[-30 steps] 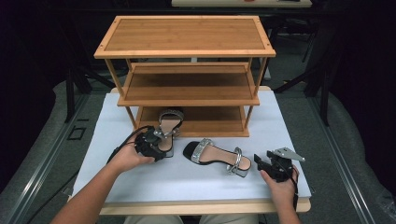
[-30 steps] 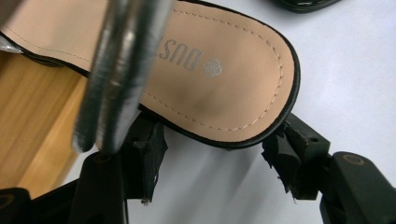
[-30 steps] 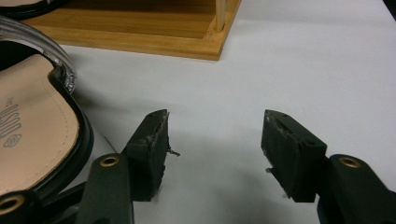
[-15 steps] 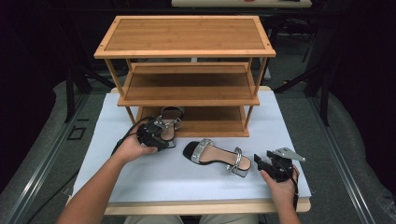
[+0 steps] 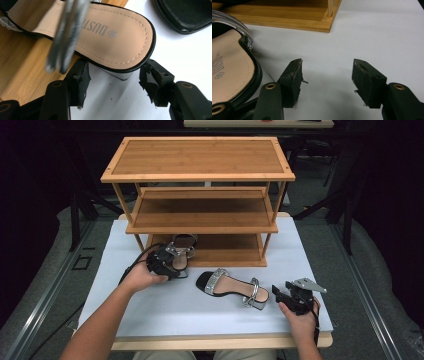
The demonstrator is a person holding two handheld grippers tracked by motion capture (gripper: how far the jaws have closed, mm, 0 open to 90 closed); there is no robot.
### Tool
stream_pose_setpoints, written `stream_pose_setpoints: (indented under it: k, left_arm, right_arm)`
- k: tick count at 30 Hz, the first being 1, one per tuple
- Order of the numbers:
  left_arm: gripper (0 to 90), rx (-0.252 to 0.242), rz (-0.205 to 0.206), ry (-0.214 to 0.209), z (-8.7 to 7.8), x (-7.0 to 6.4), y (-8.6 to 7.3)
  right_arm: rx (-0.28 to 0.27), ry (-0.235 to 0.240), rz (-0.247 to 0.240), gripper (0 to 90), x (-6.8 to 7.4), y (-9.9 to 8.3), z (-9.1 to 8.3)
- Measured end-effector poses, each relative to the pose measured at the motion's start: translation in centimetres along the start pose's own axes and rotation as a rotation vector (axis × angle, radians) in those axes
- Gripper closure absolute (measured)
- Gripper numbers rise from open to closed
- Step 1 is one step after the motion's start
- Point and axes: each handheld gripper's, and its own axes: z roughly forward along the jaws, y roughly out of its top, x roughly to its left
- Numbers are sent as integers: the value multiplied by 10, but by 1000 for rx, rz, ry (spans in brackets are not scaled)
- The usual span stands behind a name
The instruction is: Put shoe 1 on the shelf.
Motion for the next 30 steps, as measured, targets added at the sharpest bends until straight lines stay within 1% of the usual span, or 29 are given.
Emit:
stream_pose_setpoints:
  k: [1,2,3,4,5,6,7,9,11,12,14,19,21,22,24,25,26,27,28,29,30]
  left_arm:
    - [419,-16,-8,-2,-2,2,0]
    - [421,-34,-21,5,-5,4,0]
    - [459,-53,-36,9,-8,6,0]
    - [528,-67,-45,15,-9,8,-1]
    - [560,-60,-51,10,-8,9,-2]
    - [565,-54,-49,14,-7,10,-3]
    - [561,-66,-67,7,-8,11,-4]
    - [548,-71,-87,4,-6,11,-4]
    - [543,-72,-97,7,-6,10,-3]
    - [544,-72,-98,21,-6,10,-3]
    - [543,-71,-113,18,-6,10,-3]
    - [527,-71,-115,32,-6,8,-2]
    - [529,-75,-114,32,-5,7,-3]
    - [527,-76,-119,22,-6,7,-3]
    - [520,-86,-116,19,-8,4,-5]
    - [518,-101,-135,4,-9,1,-6]
    - [517,-101,-135,4,-9,1,-6]
    - [516,-101,-137,10,-10,-4,-10]
    - [516,-98,-137,4,-12,-7,-13]
    - [513,-104,-145,3,-14,-10,-16]
    - [509,-121,-163,-5,-17,-13,-20]
  right_arm:
    - [1,-1,0,412,0,0,0]
    - [2,-1,1,412,0,0,0]
    - [1,0,1,412,0,0,0]
    - [1,1,1,412,0,0,0]
    - [2,0,0,412,0,0,0]
    - [2,0,0,412,0,0,0]
    - [1,0,0,412,0,0,0]
    - [1,0,3,412,0,0,0]
    - [2,4,2,412,0,0,0]
    - [2,4,1,412,0,0,0]
    - [-3,1,-1,412,0,0,0]
    - [-1,1,-1,412,0,0,0]
    - [-1,2,-3,412,0,0,0]
    - [3,2,-4,412,0,0,0]
    - [3,4,-3,411,0,0,0]
    - [3,5,-3,411,0,0,0]
    - [3,5,-3,411,0,0,0]
    - [3,5,-3,410,0,0,0]
    - [-6,5,-4,408,0,0,1]
    - [5,0,-9,407,1,1,0]
    - [5,1,-17,407,1,2,-1]
